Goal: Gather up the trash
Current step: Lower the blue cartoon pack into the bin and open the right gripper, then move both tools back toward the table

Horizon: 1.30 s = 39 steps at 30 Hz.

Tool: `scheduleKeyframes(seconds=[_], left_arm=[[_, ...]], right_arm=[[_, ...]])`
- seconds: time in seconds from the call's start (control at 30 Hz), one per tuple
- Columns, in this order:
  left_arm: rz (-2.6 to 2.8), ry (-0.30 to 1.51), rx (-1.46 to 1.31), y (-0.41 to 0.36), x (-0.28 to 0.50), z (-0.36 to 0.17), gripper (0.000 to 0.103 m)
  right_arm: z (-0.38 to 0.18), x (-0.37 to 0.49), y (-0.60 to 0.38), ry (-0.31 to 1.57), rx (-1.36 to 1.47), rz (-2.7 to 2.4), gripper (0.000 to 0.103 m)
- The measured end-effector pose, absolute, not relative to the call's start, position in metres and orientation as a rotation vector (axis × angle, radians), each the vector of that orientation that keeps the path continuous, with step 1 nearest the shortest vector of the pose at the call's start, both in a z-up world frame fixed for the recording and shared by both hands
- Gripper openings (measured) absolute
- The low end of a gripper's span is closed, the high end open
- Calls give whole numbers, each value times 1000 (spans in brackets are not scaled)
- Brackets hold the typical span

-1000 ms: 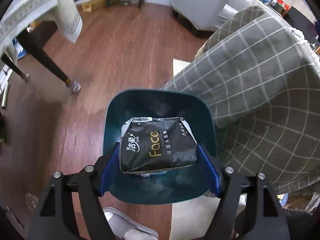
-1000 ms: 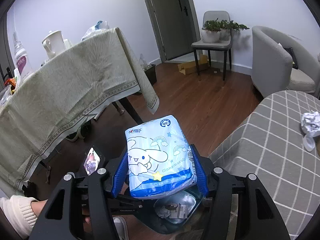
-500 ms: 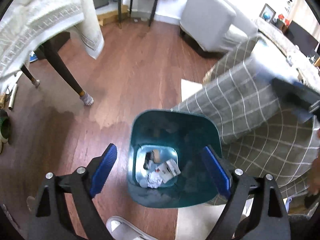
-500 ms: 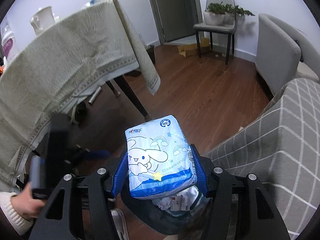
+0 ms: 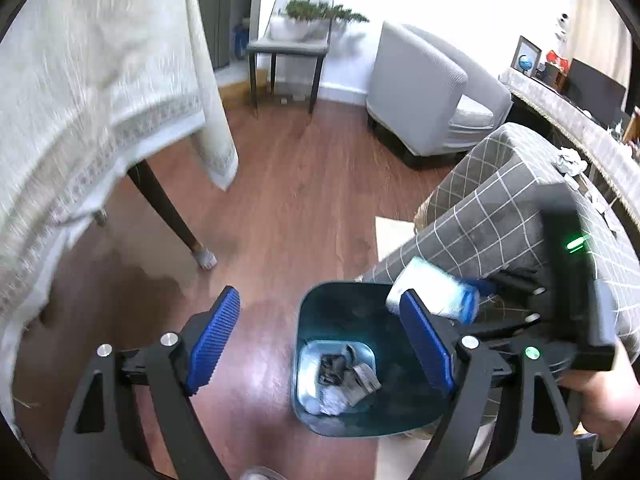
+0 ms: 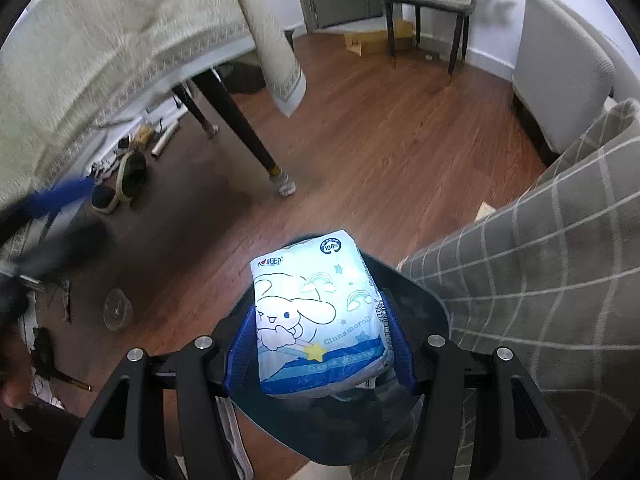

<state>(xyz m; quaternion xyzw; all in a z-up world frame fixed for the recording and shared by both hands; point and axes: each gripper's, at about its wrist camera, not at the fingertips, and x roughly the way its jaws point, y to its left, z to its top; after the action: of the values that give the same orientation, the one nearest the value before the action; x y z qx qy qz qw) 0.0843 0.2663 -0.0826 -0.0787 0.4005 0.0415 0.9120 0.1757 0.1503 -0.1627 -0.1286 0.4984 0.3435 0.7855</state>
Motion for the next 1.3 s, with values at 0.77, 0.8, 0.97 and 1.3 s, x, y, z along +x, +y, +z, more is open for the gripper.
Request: scheduleKeyframes(seconds=[0.77, 0.8, 0.97, 1.3], left_arm=[[0, 696, -186, 240, 70, -13, 67], [2, 690, -178, 240, 69, -11, 68], [10, 662, -172, 240, 63, -2, 69], [40, 607, -162, 232, 69, 14, 75]], right_arm=[[-217, 164, 152, 1212, -389, 707, 71], [-208, 162, 152, 1193, -382, 715, 71], [-171, 155, 150, 1106, -352, 762, 71], [-88, 147, 116, 893, -277, 796, 68]])
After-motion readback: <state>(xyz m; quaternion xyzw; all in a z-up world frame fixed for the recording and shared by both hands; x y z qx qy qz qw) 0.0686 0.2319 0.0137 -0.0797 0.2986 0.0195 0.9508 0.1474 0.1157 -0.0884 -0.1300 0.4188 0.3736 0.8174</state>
